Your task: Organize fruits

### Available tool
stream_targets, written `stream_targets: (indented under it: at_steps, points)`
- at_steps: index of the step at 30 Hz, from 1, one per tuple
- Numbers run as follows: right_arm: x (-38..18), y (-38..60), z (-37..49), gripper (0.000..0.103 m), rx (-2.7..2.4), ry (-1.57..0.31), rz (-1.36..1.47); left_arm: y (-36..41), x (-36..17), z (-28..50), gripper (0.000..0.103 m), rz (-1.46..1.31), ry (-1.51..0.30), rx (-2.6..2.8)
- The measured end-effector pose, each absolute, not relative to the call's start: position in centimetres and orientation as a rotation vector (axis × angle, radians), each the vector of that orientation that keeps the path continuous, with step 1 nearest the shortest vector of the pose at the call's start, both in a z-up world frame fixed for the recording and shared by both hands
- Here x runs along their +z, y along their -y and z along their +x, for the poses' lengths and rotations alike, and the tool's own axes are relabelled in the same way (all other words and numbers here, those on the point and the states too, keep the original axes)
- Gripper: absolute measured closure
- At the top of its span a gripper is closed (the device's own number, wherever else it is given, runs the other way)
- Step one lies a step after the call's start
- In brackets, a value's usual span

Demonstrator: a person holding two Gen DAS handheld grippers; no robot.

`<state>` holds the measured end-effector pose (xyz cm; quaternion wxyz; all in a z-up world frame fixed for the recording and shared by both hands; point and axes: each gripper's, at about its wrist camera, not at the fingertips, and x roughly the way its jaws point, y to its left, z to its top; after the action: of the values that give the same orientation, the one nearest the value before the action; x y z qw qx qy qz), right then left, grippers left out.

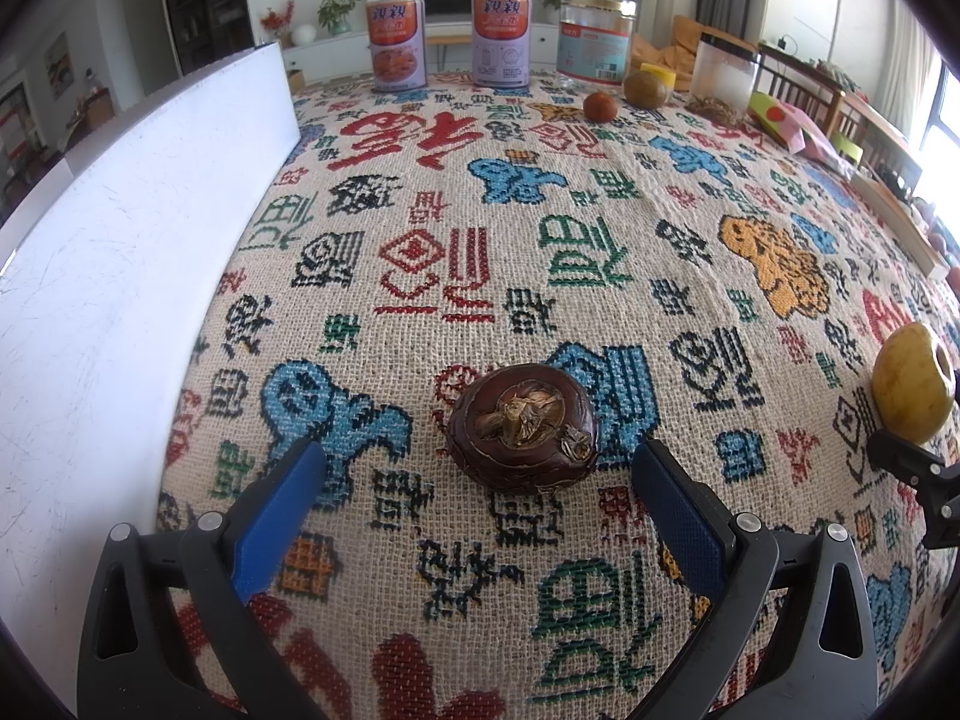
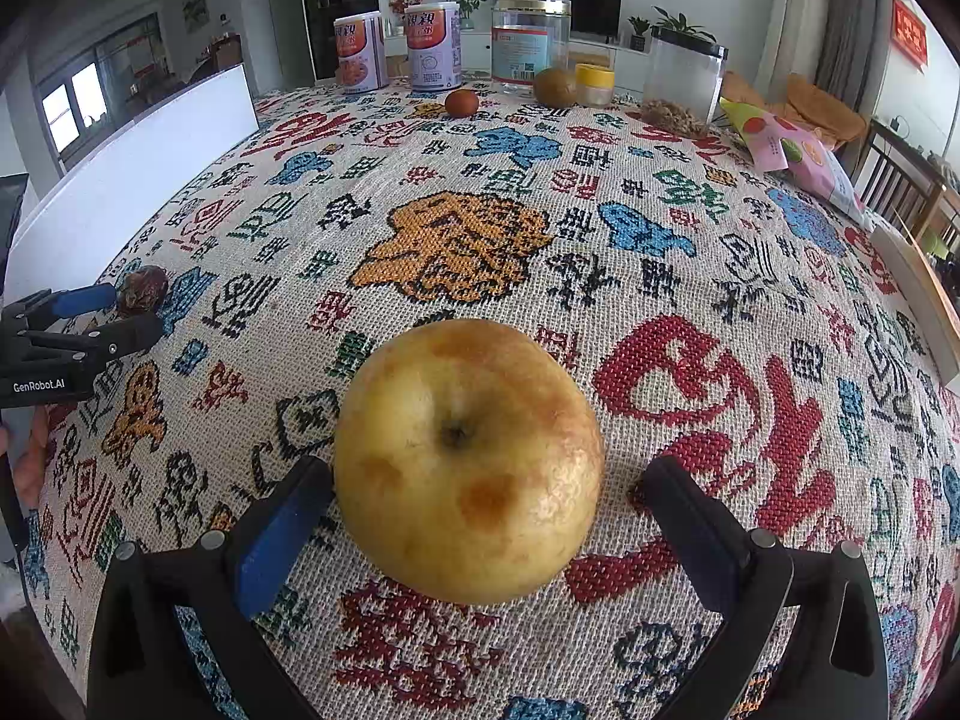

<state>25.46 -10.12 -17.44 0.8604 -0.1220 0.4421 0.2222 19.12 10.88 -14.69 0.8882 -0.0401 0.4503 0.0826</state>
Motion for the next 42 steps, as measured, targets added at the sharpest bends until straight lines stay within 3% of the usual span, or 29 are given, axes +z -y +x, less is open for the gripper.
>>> stream_targets:
  at_steps: [39,41,42]
  points:
    - [-17.4,10.1,25.5,0.000,0.467,-0.928,-0.255,-12.3,-13.9,18.7,0.004,-0.192,-0.926,0.037]
    - [-17.4,10.1,25.5,0.000,0.466,-0.929,-0.255,-11.4,-14.1,19.3,0.010,-0.135,-0.930,0.054]
    - [-17.4,10.1,25.5,0.000,0.467,-0.929,-0.255,-10.9,-14.2,19.3,0.027,-0.091,-0.927,0.074]
